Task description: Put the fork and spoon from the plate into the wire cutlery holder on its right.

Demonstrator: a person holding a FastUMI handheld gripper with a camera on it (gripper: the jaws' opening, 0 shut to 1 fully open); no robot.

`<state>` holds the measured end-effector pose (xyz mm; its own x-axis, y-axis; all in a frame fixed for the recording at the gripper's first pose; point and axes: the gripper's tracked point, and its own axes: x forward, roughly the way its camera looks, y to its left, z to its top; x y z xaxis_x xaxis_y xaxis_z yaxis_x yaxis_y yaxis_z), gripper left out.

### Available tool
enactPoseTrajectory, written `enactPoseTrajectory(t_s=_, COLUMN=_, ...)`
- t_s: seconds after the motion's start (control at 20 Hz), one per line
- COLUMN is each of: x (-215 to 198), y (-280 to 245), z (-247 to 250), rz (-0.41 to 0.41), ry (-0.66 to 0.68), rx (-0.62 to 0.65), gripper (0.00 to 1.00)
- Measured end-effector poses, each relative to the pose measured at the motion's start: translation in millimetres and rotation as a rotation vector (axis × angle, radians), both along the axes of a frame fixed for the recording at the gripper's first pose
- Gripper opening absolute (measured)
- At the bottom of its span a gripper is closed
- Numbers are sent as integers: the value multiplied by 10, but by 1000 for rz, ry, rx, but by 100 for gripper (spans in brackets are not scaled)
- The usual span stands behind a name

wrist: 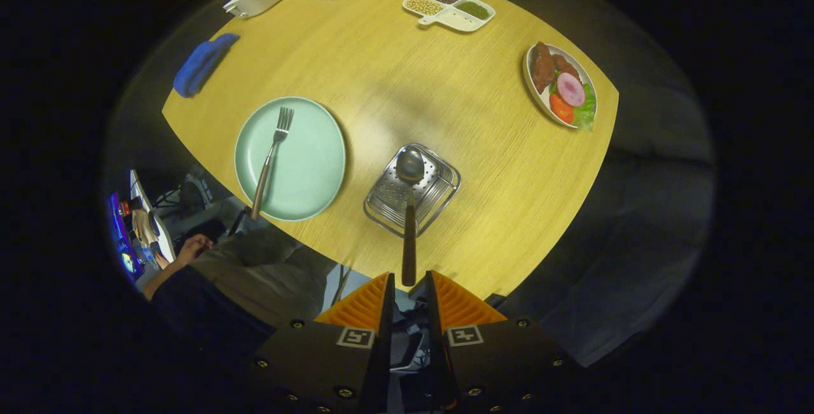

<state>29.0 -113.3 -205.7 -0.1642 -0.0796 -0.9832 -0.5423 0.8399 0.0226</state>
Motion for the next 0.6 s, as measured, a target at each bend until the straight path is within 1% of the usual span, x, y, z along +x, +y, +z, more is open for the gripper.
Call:
enactPoseTrajectory(t_s=0.15, x=-249, y=249, z=24, rz=-43, ry=-35, rx=83, gripper=27)
enactPoseTrajectory(t_s=0.3, x=-427, y=487, z=-19, rz=-56, ry=-81, rx=133, gripper=27)
enactPoseTrajectory(t_s=0.4, x=-627, y=696, z=-65, rz=-73, ry=-88, rx=167, gripper=27)
enactPoseTrajectory(t_s=0.6, x=-992, y=967, z=-250, rz=-58, ry=-53, rx=194, gripper=27)
